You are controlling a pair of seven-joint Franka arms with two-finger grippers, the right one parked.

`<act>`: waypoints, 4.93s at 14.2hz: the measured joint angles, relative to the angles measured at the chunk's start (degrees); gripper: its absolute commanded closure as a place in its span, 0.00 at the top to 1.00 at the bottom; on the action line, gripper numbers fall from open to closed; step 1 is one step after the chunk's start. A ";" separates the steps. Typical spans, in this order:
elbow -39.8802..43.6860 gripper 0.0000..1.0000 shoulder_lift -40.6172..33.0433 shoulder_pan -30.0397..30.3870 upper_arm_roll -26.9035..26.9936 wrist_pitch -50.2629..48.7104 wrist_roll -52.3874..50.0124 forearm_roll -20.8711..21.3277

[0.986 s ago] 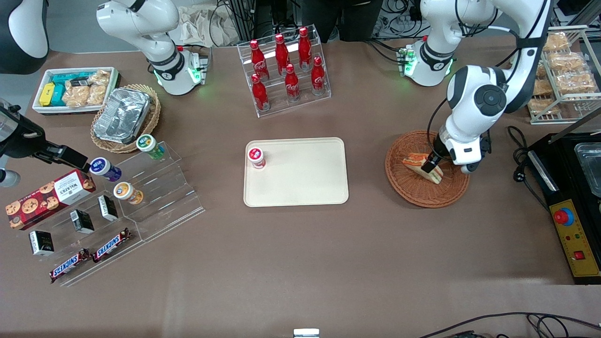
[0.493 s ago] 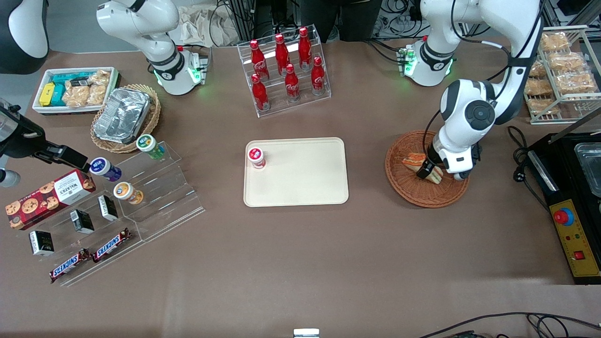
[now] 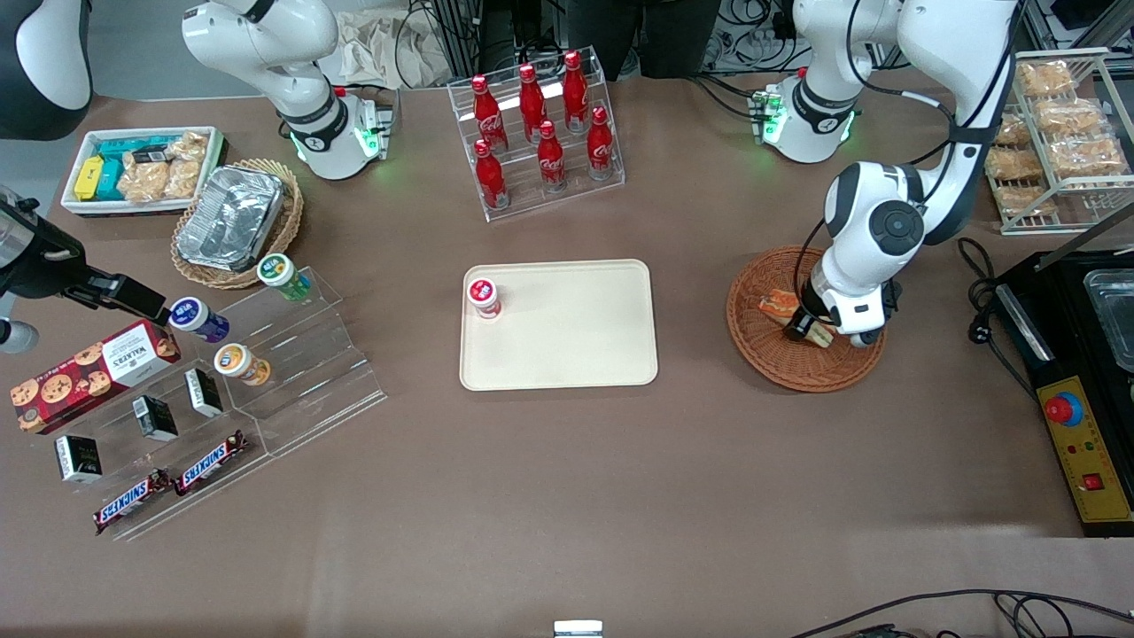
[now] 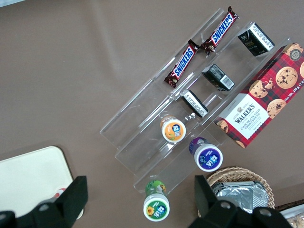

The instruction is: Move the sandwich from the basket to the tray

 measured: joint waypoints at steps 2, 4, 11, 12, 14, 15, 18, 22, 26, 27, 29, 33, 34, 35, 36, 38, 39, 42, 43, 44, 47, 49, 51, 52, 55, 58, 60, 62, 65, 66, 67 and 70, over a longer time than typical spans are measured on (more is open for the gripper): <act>0.02 0.00 0.03 0.00 0.00 0.06 -0.01 0.00; 0.16 0.00 0.01 0.00 -0.02 0.18 -0.01 0.01; 10.68 0.00 -7.96 0.00 -1.76 -20.07 0.22 0.03; 15.19 0.00 -8.96 -0.02 -2.48 -26.46 0.24 0.04; 23.79 0.00 -9.83 -0.06 -3.97 -35.06 1.30 0.05; 26.88 0.00 -9.90 -0.07 -4.91 -36.94 3.00 0.05; 29.99 0.00 -10.01 -0.17 -8.72 -37.84 10.24 0.05; 30.06 0.00 -9.84 -0.51 -17.27 -37.44 20.32 0.10; 29.59 0.00 -7.05 -0.74 -25.37 -32.10 23.27 1.23; 29.44 0.00 -5.77 -0.76 -26.66 -30.53 23.28 2.02; 29.14 0.00 -2.94 -1.24 -28.05 -27.79 23.48 3.08; 27.56 0.00 3.54 -4.65 -27.79 -21.81 22.91 6.94; 26.74 0.00 5.26 -5.04 -27.68 -19.83 22.04 8.31; 25.79 0.00 7.08 -5.28 -27.60 -17.76 21.08 9.81; 24.85 0.00 8.98 -5.43 -27.51 -15.58 20.46 11.53; 23.34 0.00 12.88 -5.66 -27.15 -11.05 19.39 14.39; 23.00 0.00 14.65 -5.84 -26.80 -9.29 18.68 15.18; 22.97 0.00 17.43 -9.68 -22.21 -5.51 16.17 17.10; 22.97 0.23 17.65 -11.00 -20.79 -4.75 15.68 17.17; 22.98 0.71 17.73 -11.79 -20.05 -4.43 15.35 17.22; 22.98 1.00 17.92 -12.37 -19.57 -4.28 14.97 17.44; 22.98 1.00 18.21 -12.38 -19.31 -4.02 14.91 17.52; 23.00 1.00 18.36 -12.38 -19.22 -3.69 14.88 17.54; 23.01 1.00 18.36 -12.38 -19.20 -3.62 14.86 17.55; 23.44 1.00 18.25 -12.34 -18.99 -3.44 14.68 17.58; 25.29 1.00 14.28 -11.89 -18.82 -7.41 14.44 17.57; 27.02 1.00 8.37 -11.58 -18.72 -13.77 13.74 17.56; 27.97 1.00 1.06 -9.77 -18.62 -19.69 13.49 17.34; 30.15 1.00 -6.07 -5.25 -18.45 -25.47 14.50 14.89; 31.45 1.00 -6.93 -3.70 -18.41 -27.41 16.78 14.42; 32.75 1.00 -7.26 -2.20 -18.34 -29.41 19.61 14.03; 34.97 1.00 -7.60 3.06 -18.17 -33.03 28.67 12.72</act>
